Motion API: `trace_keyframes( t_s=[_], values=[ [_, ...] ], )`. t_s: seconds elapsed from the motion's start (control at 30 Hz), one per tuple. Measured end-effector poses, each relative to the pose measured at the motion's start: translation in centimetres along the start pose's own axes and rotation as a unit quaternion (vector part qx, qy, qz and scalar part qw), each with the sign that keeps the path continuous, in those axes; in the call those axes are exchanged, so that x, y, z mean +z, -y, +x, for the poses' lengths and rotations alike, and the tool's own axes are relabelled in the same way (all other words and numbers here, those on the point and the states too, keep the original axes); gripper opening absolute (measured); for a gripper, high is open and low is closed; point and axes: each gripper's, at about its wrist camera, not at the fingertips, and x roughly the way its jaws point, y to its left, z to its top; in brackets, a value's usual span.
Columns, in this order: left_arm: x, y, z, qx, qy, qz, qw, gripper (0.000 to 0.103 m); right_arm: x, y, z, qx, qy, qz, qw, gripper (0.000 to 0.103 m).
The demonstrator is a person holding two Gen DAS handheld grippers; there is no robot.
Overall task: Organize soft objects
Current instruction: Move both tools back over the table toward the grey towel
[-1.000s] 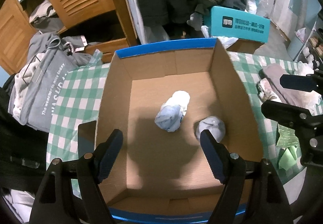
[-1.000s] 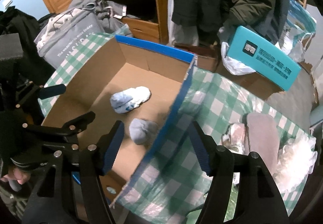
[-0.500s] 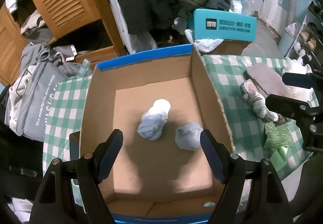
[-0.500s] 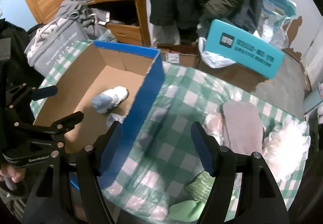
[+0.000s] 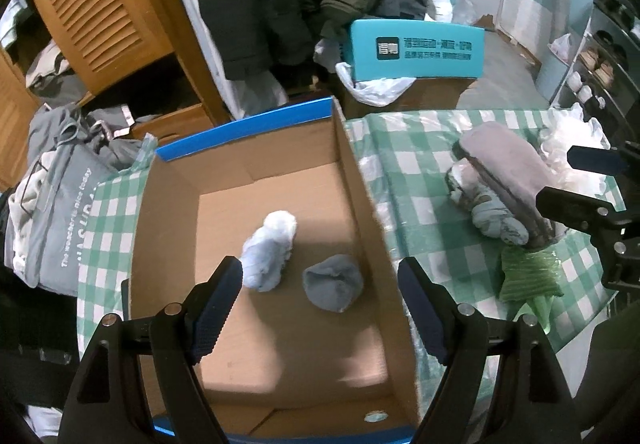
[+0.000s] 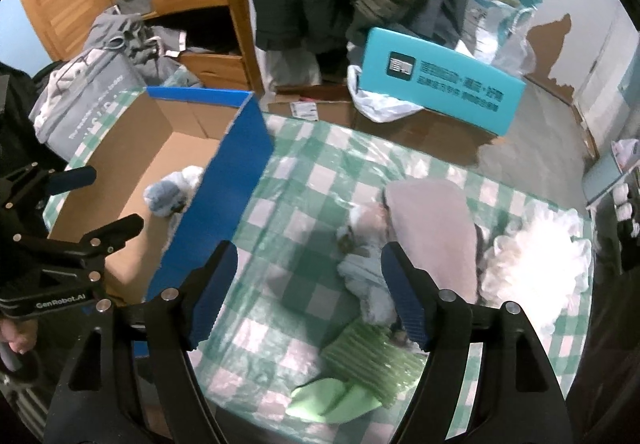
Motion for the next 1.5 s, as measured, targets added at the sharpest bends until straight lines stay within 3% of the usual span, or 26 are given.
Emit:
trace_keyframes(
  t_s=[0.2,0.33,0.8,1.13,1.5],
  values=[
    [0.4,1.8,0.2,-0.011,-0.003,0.01,0.9999,0.082,-1.0,2.6,-0.2,-0.015,-0.003,0.016,1.0,0.074],
    [0.7,3.3,0.3,-0.016,-0.007,0.018,0.9997,0.087,-1.6,4.3,-0.4,-0.024,-0.005,0.031,0.999,0.074],
    [1.6,8.1,1.8,-0.032,-0.026,0.055,0.9976,0.088,-3.7,10.1,0.3,-0.049,-0.022,0.079,0.995,0.075],
    [1.9,10.4,4.9,-0.042,-0.06,0.063,0.9953,0.088,-4.8,12.4,2.9,-0.054,-0.052,0.1,0.992,0.075],
    [2.1,11.9,8.3,-0.041,-0.088,0.072,0.9927,0.088,-5.3,12.4,6.8,-0.043,-0.085,0.088,0.992,0.075]
  ],
)
